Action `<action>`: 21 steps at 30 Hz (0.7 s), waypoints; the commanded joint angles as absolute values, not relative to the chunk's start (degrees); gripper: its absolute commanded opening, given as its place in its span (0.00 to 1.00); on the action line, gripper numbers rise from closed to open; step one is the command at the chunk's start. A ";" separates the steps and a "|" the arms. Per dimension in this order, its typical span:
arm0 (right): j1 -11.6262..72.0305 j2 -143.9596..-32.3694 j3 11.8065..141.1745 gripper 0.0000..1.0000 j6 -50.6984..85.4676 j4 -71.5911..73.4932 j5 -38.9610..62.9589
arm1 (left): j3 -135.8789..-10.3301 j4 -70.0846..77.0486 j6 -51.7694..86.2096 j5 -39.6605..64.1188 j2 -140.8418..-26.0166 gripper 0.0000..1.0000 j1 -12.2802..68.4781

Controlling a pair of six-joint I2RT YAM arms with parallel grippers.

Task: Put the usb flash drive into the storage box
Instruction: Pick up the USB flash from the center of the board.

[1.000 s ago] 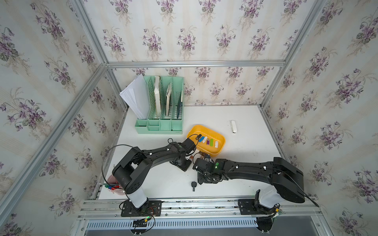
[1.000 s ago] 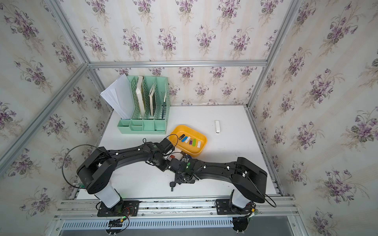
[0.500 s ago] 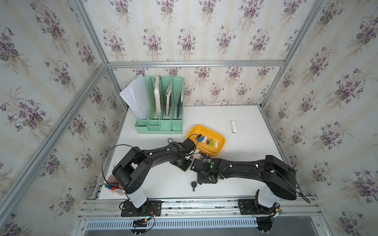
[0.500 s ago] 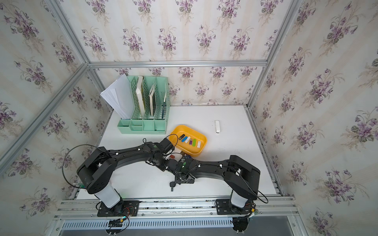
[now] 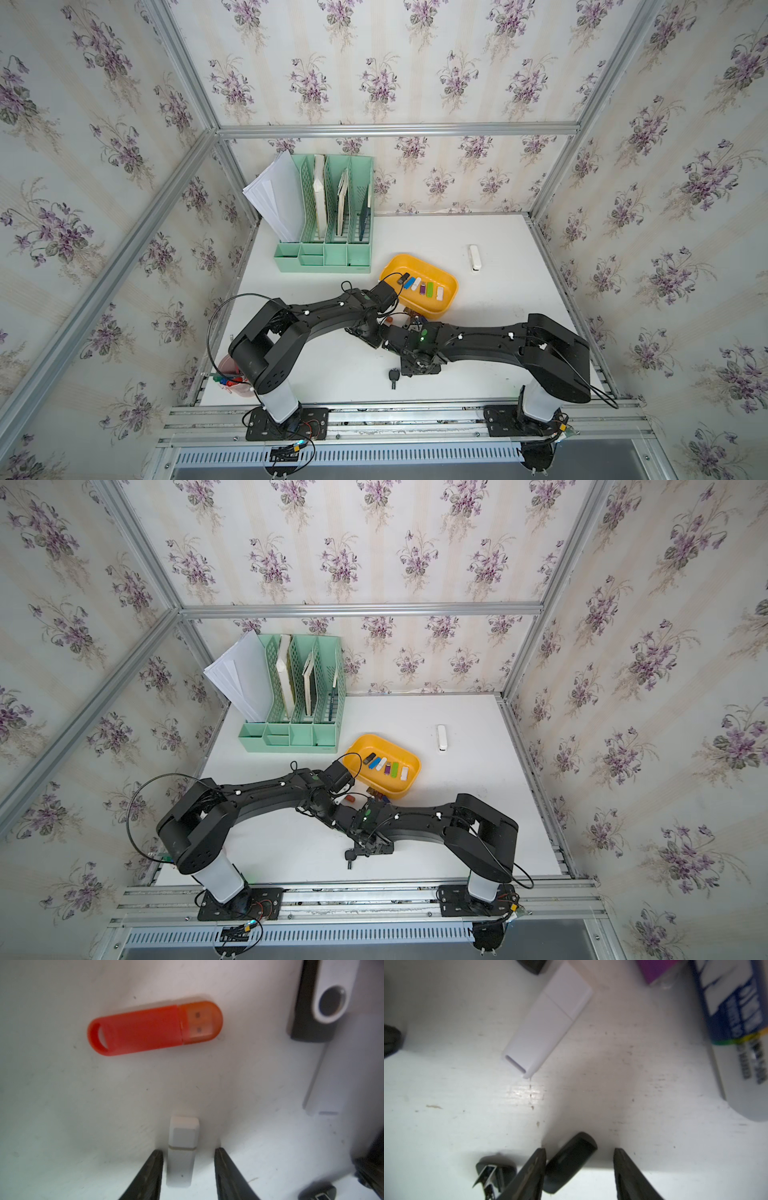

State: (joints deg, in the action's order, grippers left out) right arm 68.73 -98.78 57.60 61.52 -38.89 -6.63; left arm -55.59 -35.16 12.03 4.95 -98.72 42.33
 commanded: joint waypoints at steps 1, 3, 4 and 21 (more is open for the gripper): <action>68.82 -98.79 57.29 0.57 61.52 -40.84 -7.74 | -54.84 -37.21 12.48 6.42 -100.20 0.46 42.12; 68.87 -98.55 57.29 0.56 61.61 -41.00 -7.88 | -54.76 -37.22 12.46 6.50 -100.17 0.46 42.14; 68.96 -98.44 57.22 0.56 61.61 -40.98 -7.90 | -54.80 -37.19 12.46 6.50 -100.21 0.46 42.19; 69.20 -97.89 55.51 0.36 61.52 -37.27 -5.35 | -54.83 -37.28 12.54 6.77 -100.63 0.35 42.11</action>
